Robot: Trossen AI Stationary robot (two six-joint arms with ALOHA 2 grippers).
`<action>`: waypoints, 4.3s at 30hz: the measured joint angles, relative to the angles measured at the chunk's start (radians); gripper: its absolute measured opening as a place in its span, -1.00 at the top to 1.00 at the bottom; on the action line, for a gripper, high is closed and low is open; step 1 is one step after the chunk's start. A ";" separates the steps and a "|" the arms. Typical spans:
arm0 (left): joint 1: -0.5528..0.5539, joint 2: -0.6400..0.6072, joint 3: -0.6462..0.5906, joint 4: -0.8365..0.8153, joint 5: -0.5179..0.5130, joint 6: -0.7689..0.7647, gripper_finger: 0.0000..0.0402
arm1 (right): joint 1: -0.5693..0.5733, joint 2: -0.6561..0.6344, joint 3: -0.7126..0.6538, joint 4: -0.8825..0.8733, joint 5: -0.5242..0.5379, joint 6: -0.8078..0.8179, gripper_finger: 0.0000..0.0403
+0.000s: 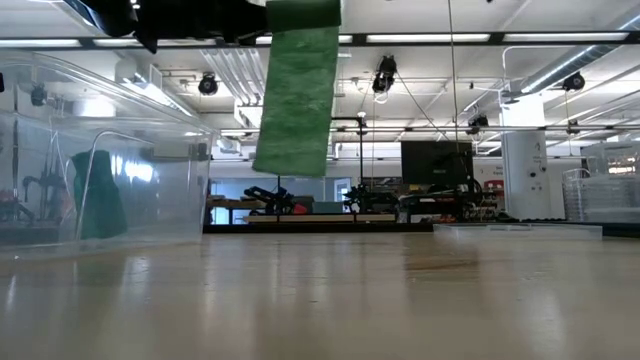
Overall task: Roll bandage
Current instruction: Roll the dark green bandage
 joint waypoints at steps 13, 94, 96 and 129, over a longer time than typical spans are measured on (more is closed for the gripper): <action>0.000 -0.029 0.000 -0.060 0.000 -0.023 0.96 | -0.013 0.144 0.315 -0.487 0.061 -0.020 -0.18; 0.017 -0.130 -0.078 -0.104 0.001 -0.114 -0.18 | 0.000 0.035 0.320 -0.557 0.134 0.159 0.84; 0.018 -0.106 -0.078 -0.112 0.000 -0.126 -0.19 | 0.002 0.041 0.320 -0.551 0.106 0.167 0.84; -0.052 0.197 -0.078 0.157 0.034 -0.230 1.00 | -0.044 -0.007 0.320 -0.441 0.114 0.257 0.84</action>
